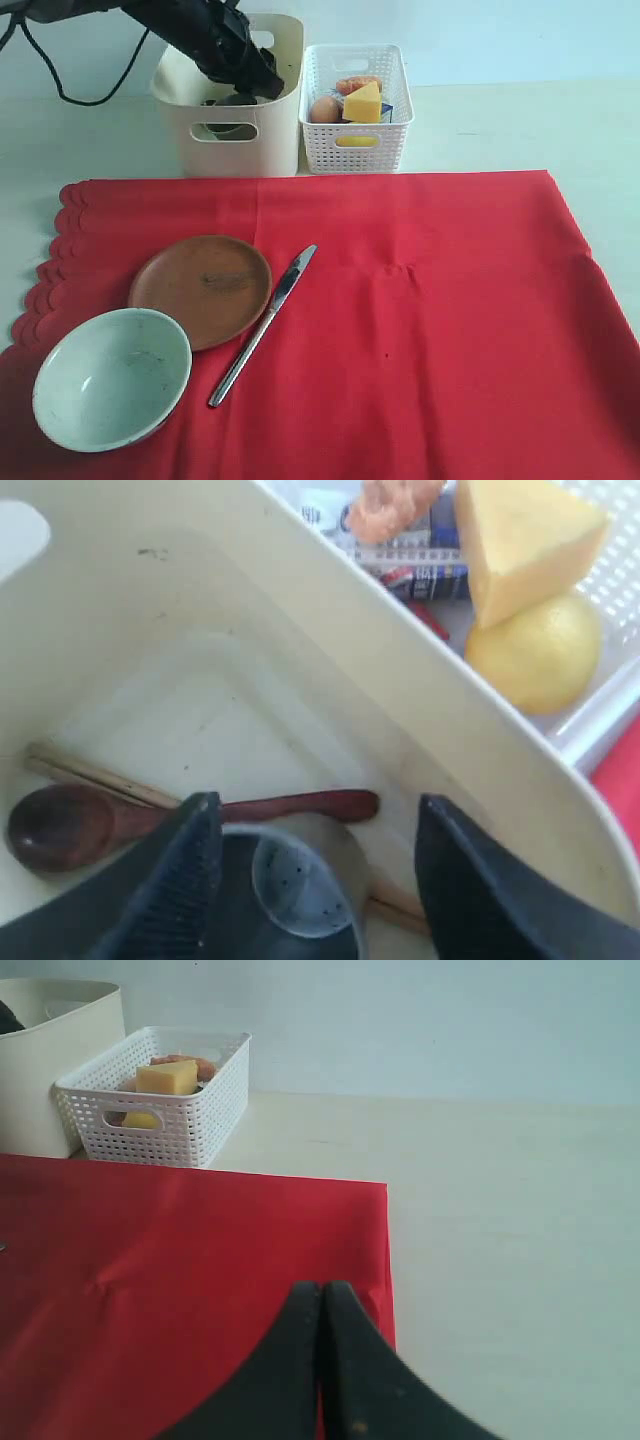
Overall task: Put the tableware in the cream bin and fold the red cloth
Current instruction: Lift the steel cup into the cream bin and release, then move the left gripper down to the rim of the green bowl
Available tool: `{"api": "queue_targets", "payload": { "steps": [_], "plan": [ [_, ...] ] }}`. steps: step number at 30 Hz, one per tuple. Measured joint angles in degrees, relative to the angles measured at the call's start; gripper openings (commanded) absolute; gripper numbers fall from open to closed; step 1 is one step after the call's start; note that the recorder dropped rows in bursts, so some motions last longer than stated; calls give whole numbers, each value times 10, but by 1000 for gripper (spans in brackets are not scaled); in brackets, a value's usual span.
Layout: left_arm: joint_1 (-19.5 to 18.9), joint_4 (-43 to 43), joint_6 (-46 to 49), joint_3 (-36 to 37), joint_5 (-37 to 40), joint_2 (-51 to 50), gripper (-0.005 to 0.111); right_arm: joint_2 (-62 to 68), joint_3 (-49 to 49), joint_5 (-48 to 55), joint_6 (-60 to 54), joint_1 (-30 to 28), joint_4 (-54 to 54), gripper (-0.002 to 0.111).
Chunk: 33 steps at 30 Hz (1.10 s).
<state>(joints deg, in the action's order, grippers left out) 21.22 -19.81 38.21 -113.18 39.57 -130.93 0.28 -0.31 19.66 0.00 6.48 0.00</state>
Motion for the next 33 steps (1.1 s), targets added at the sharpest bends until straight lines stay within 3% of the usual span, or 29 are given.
{"api": "queue_targets", "payload": {
  "steps": [10,23,26,33],
  "plan": [
    [0,1,-72,0,37,98,57,0,0,-1,0,0,0,0],
    [0,62,-182,0,274,173,55,0,0,-1,0,0,0,0],
    [0,78,-213,0,296,179,55,0,0,-1,0,0,0,0],
    [0,82,-242,96,302,243,55,0,0,-1,0,0,0,0]
  ]
}}
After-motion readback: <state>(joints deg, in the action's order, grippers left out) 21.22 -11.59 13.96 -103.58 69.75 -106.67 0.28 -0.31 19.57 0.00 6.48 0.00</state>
